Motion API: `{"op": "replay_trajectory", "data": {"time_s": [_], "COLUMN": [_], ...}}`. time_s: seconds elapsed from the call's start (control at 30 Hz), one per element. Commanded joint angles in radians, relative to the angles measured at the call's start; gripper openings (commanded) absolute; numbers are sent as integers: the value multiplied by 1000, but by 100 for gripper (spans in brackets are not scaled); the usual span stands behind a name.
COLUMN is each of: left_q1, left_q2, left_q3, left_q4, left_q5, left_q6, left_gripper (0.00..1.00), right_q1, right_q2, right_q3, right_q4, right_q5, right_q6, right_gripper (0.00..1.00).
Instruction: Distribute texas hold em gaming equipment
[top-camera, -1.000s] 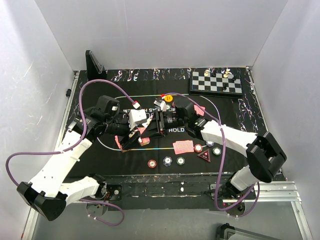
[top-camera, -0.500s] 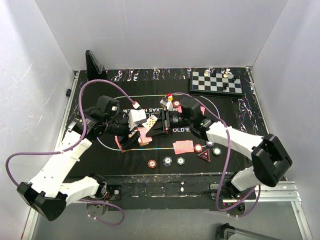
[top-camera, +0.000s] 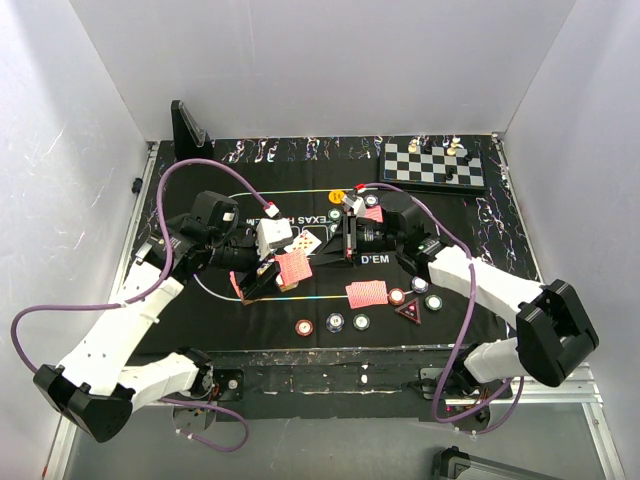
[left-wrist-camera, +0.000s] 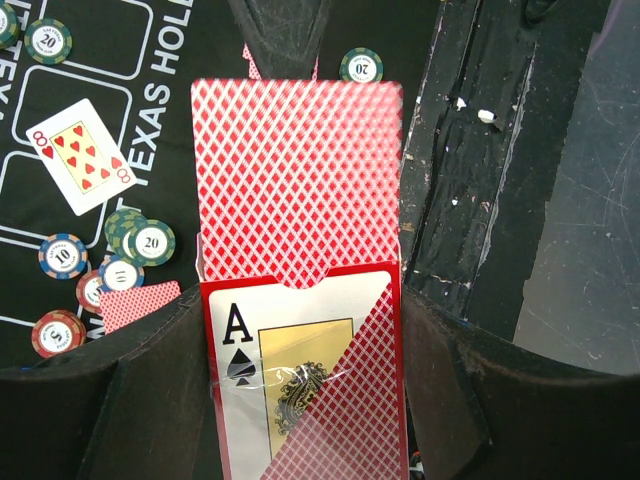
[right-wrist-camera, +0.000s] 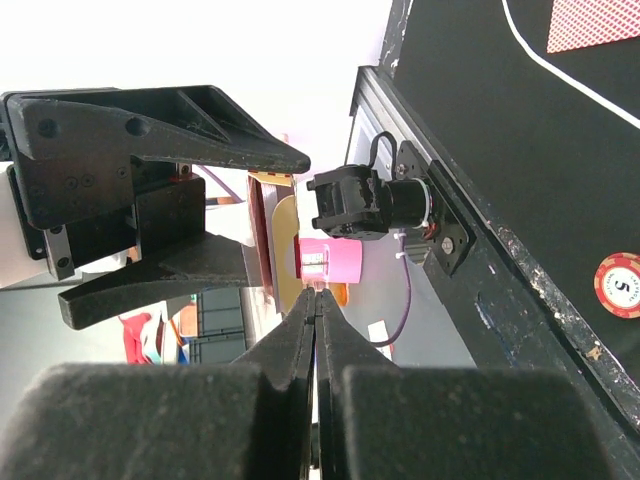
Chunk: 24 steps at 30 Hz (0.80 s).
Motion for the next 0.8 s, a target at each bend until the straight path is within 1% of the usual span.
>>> {"op": "replay_trajectory", "data": {"time_s": [0.0, 0.03, 0.07, 0.1, 0.13, 0.2, 0.4, 0.47, 0.5, 0.57, 0.67, 0.77], "left_q1": [0, 0, 0, 0, 0, 0, 0, 0, 0, 0, 0, 0], "left_q2": [-31, -32, -35, -35, -35, -38, -43, -41, -40, -40, -37, -37], "left_q3": [25, 24, 22, 22, 23, 22, 20, 22, 22, 22, 25, 27], "left_q4": [35, 35, 33, 35, 32, 30, 27, 27, 25, 29, 29, 29], "left_q5": [28, 28, 27, 28, 27, 25, 25, 27, 27, 25, 27, 25], "left_q6": [-6, -6, -4, -4, -3, -4, -1, -1, -1, -1, -6, -7], "left_gripper": [20, 19, 19, 19, 19, 19, 19, 19, 19, 20, 20, 20], "right_q1": [-12, -14, -14, -17, -18, -29, -54, -52, -44, -14, 49, 95], "right_q2": [-47, -47, -49, -50, -52, -60, -106, -106, -101, -77, -15, 35], "right_q3": [-6, -3, -2, -2, -6, -10, -12, -1, 8, 40, 115, 143], "right_q4": [25, 25, 25, 23, 22, 8, -62, -53, -44, -43, -85, -84], "right_q5": [-30, -33, -38, -40, -38, -33, 16, 23, 22, 25, 26, 34], "right_q6": [12, 10, 10, 15, 18, 18, -7, -8, -7, -19, -56, -64], "right_gripper": [1, 2, 13, 27, 39, 49, 67, 78, 80, 82, 85, 86]}}
